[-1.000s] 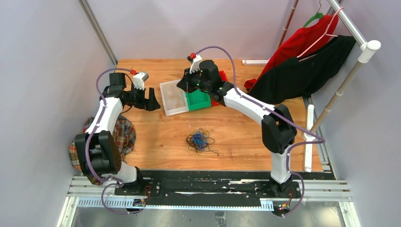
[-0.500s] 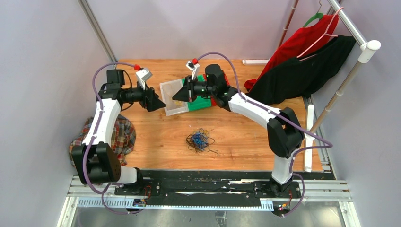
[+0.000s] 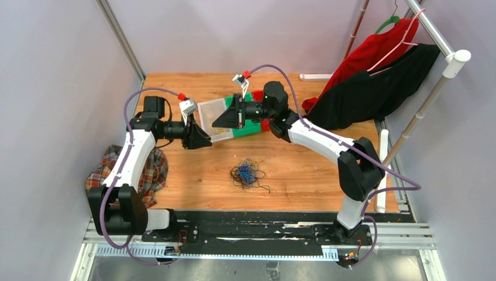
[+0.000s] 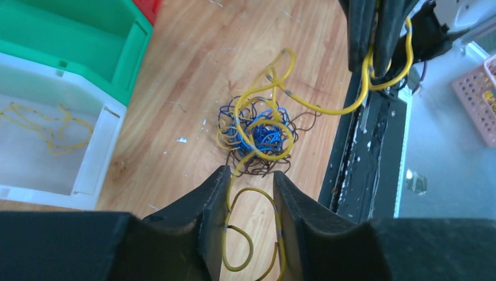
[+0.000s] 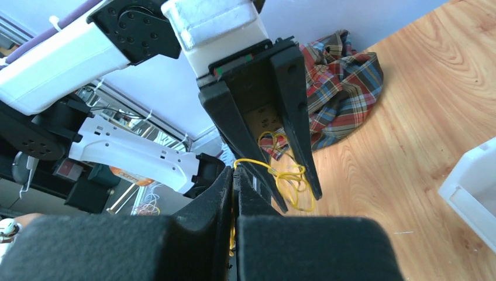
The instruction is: Untangle the cables
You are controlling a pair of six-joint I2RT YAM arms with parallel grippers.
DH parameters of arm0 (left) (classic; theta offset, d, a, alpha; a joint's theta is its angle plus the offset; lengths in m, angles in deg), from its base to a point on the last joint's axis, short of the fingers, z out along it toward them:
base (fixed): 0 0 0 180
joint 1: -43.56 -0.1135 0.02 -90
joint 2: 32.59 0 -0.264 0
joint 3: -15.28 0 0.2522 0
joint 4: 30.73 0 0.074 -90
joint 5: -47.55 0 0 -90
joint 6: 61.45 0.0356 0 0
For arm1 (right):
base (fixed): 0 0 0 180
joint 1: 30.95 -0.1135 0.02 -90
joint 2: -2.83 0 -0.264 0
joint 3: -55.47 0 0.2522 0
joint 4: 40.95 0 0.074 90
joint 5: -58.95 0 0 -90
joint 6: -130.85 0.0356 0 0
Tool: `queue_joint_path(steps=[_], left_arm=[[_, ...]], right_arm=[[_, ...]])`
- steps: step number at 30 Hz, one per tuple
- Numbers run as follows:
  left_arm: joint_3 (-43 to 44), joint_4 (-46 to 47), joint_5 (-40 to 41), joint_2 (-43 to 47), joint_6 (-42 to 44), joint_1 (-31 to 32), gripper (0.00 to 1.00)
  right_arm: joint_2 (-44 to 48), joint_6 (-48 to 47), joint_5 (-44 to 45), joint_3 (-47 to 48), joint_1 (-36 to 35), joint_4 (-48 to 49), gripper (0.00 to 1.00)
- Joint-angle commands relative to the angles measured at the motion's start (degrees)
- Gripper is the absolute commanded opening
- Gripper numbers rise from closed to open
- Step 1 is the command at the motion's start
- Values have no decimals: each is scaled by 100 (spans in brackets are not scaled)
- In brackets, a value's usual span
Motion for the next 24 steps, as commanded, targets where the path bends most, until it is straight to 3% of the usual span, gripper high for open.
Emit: queue_joint_path(steps=[1,3,4,8,13,17,24], left_arm=[[-41,-214,87,147,276,72,22],[2,-234,398,173,325,72,3],[16,-234,568,206,349,72,1],[124,-238,1278,342,402,69,1],[314,-324,1528,516,493,64,1],[502,-499,1412,496,561,64,1],[842,-515,1503,365,341,59,1]], right_arm=[[256,66,-300,-87,20,235,1],[320,-77,-219,-113,132,-14,1],[343,-121,-202,-119,202,-126,1],[447,-750,-160,-80,391,-1047,1],[489,-1800,78,125,391,-2593,1],[585,-2596,1214,277,390,-3573,1],[1063,-3372,3403,-158,353,-3841,1]])
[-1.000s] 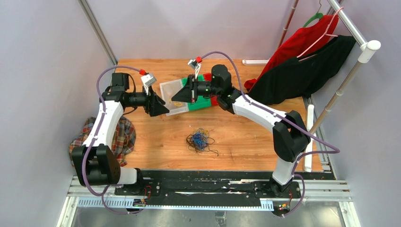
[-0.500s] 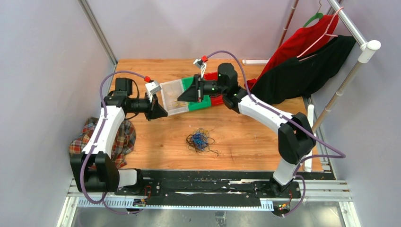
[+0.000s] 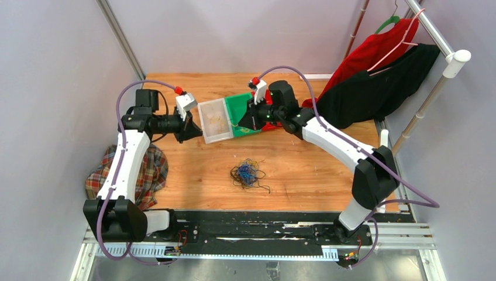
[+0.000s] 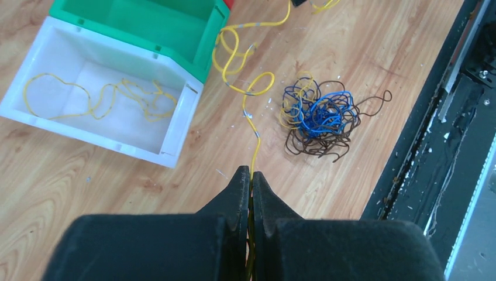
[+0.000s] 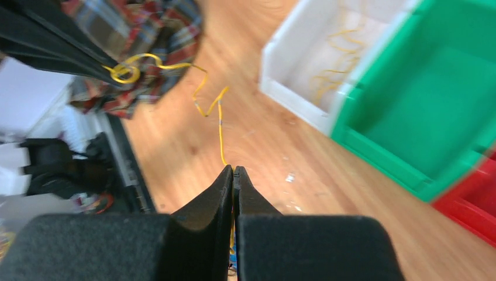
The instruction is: Untangle the cables
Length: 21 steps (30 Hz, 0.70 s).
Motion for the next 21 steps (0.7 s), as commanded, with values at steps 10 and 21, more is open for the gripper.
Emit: queue_joint_path(steps=[10,21], left_arm=[[94,1199,1048,151,-1076,-4,1],[-357,1672,295,-25,-1711,13,30]], right_arm=[[745,-807,3161,-468,-53,-210,1],[19,-190,2975,535,-495,461,1]])
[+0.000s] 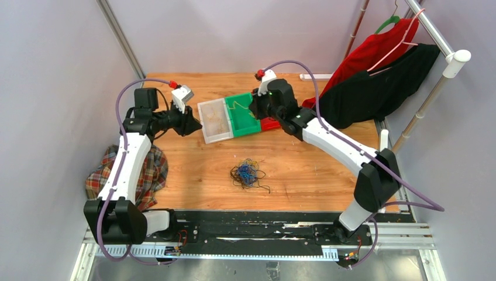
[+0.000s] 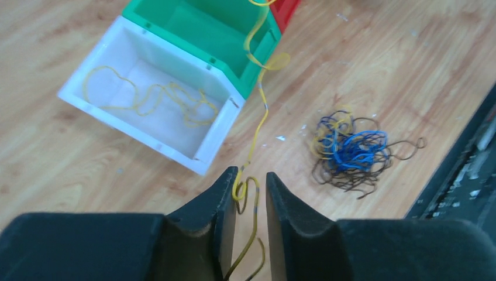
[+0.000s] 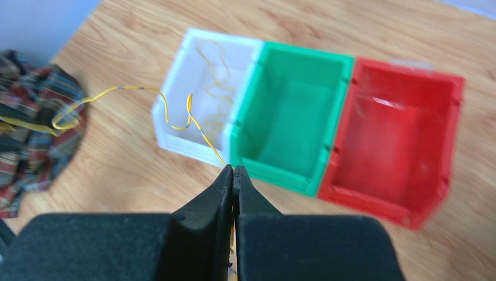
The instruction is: Untangle the cables
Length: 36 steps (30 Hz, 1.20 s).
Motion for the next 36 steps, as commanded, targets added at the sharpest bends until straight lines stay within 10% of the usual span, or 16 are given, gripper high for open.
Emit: queue_joint_path(steps=[1,11,36], left_arm=[[-138,328,-421,-196,-466,13,35],[-285,187,309,-32,-301,5,99],[-347,399,1225,82,-766,-491,98]], right_arm=[[-570,144,-195,859,-422,397,1],[-1932,-300,957,2307,-877,149,1],[-4024,-515,860,3727,-991,-528,1]])
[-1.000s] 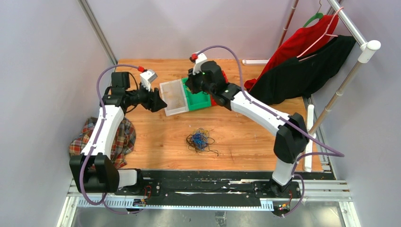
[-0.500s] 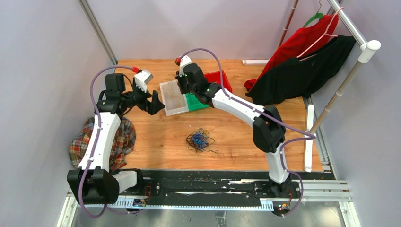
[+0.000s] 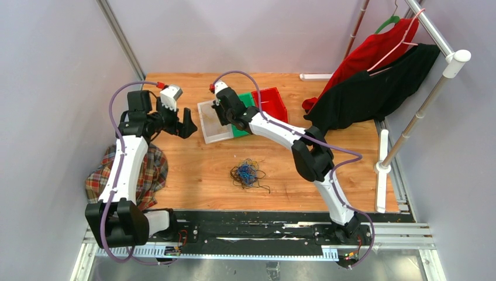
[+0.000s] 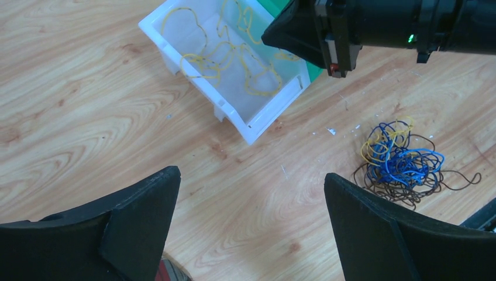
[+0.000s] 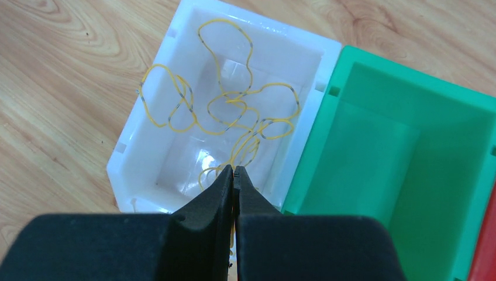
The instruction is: Untangle the cables
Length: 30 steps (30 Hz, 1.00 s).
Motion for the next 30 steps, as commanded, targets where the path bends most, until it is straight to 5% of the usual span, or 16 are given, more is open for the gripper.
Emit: queue_joint_path(steps=[1,8,16,30], left_arm=[[-107,202,235,-12,2,-72,98],[-305,254,217,-89,25,-155,100],[-401,285,121,-200,54,-314,95],[-671,1266,-49,-1290,-624,-232,78]], right_arm=[[-297,-110,45,491,-169,-170,1],[-782,-133,83,978,-290,-310,4],[-713,-342,274,1023,-292,-292,46],[926,-658,471,-356,-101,168,59]])
